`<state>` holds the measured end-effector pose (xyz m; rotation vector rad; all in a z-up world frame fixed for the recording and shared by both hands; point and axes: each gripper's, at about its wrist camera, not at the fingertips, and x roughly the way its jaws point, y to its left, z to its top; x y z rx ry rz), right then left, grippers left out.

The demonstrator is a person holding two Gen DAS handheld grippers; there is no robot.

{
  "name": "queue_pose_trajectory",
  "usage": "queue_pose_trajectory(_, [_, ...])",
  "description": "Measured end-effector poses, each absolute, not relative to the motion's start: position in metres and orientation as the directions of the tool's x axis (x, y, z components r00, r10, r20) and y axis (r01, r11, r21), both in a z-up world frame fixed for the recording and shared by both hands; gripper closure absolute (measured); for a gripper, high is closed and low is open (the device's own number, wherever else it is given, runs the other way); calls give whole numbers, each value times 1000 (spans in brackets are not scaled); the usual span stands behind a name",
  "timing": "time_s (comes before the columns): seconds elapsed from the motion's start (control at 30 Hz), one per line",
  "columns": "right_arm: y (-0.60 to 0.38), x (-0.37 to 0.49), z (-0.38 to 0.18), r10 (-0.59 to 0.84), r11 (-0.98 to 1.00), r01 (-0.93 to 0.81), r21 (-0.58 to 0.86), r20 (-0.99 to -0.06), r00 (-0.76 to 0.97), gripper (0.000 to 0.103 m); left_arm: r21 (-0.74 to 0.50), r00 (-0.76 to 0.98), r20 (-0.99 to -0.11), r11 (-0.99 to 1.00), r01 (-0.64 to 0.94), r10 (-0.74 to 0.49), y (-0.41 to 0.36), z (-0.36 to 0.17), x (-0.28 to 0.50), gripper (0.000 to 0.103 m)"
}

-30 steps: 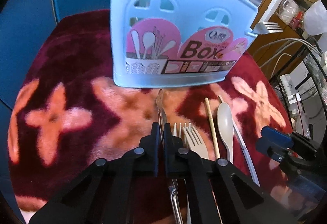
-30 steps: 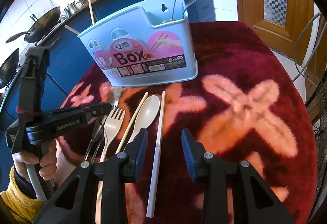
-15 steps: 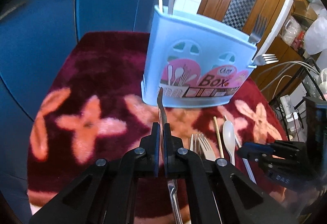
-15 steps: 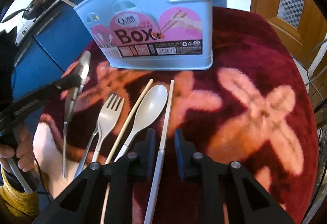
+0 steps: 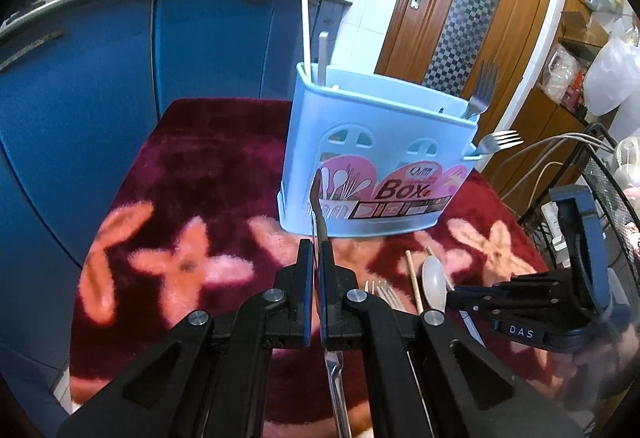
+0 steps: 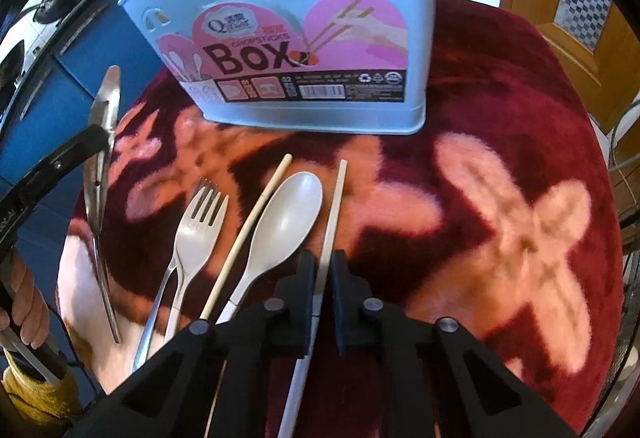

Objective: Organize utensils
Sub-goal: 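Lift the knife with the left gripper while the right gripper grasps a white chopstick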

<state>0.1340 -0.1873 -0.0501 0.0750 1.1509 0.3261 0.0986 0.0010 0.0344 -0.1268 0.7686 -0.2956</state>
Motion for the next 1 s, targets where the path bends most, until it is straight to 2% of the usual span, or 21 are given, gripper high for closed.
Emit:
queue_pose_trajectory(0.23, [-217, 116, -41, 344, 939, -150, 310, -848, 403, 97, -210, 716, -625, 950, 230, -312, 0, 51, 88, 103])
queue_pose_trajectory(0.47, [-243, 91, -14, 399, 913, -141, 382, -771, 496, 97, -202, 743, -587, 947, 249, -321, -2, 67, 81, 103])
queue_pose_trajectory(0.6, [-246, 81, -4, 425, 898, -149, 414, -730, 535, 97, -186, 720, -621, 950, 250, -311, -6, 65, 83, 103])
queue_pose_trajectory(0.8, [-247, 72, -5, 456, 879, -159, 449, -697, 553, 97, -175, 626, -719, 950, 257, -302, -17, 42, 92, 103])
queue_pose_trajectory(0.87, [-248, 69, -7, 464, 875, -161, 457, -693, 552, 97, -180, 587, -752, 951, 252, -298, -18, 31, 98, 99])
queue_pose_trajectory(0.93, [-247, 68, -10, 468, 872, -162, 462, -690, 552, 97, -180, 559, -777, 953, 244, -290, -19, 21, 103, 81])
queue_pose_trajectory(1.0, [-247, 68, -12, 471, 870, -163, 465, -689, 551, 97, -172, 543, -793, 957, 232, -274, -19, 13, 109, 77])
